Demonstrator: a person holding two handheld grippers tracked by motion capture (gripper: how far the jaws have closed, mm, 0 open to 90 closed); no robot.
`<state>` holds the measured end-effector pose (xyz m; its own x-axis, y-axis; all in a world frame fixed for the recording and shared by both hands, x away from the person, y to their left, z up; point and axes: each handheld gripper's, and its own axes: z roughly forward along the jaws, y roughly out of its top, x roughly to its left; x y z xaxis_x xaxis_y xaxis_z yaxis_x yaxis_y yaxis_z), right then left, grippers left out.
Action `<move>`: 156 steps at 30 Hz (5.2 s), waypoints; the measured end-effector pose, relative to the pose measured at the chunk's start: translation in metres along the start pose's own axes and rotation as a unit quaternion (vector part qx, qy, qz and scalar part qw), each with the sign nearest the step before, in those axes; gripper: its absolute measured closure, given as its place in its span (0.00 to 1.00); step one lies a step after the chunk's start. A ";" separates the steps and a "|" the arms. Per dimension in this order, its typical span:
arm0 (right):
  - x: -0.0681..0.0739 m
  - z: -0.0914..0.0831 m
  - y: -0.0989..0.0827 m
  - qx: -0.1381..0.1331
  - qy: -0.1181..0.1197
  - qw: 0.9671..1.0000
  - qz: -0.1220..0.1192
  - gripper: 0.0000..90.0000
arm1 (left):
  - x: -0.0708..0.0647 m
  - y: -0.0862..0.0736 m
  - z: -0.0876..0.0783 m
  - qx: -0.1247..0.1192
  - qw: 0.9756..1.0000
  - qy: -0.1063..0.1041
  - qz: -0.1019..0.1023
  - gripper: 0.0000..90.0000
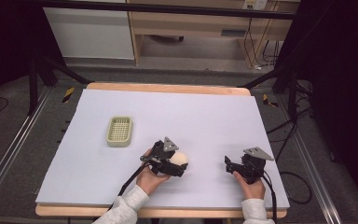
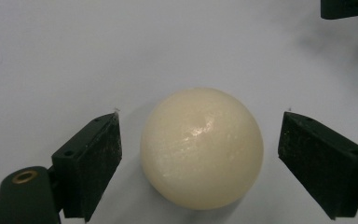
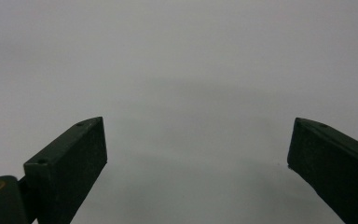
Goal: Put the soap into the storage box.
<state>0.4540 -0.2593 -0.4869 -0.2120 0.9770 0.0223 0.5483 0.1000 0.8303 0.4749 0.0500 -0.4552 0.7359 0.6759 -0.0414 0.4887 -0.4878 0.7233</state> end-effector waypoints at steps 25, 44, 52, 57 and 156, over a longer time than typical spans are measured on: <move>0.000 0.000 0.000 0.001 0.001 1.000 0.000 0.06 | -0.003 -0.003 0.019 0.027 1.000 0.000 0.002 0.22; 0.000 0.000 0.000 0.002 0.001 1.000 -0.001 0.06 | -0.002 -0.004 0.023 0.033 0.999 0.000 -0.004 0.25; 0.000 0.000 0.000 0.002 0.001 1.000 -0.001 0.06 | -0.001 -0.003 0.023 0.036 0.999 -0.006 -0.005 0.25; 0.001 0.000 0.000 0.001 0.000 1.000 -0.002 0.06 | -0.001 -0.003 0.022 0.037 0.999 -0.005 -0.010 0.25; 0.000 0.000 0.000 0.002 0.002 1.000 -0.003 0.06 | 0.097 -0.018 -0.095 -0.023 0.995 0.061 -0.073 0.25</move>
<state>0.4544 -0.2589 -0.4870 -0.2176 0.9758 0.0193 0.5507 0.1064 0.8279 0.4933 0.1765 -0.4066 0.5956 0.8006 -0.0664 0.5621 -0.3562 0.7464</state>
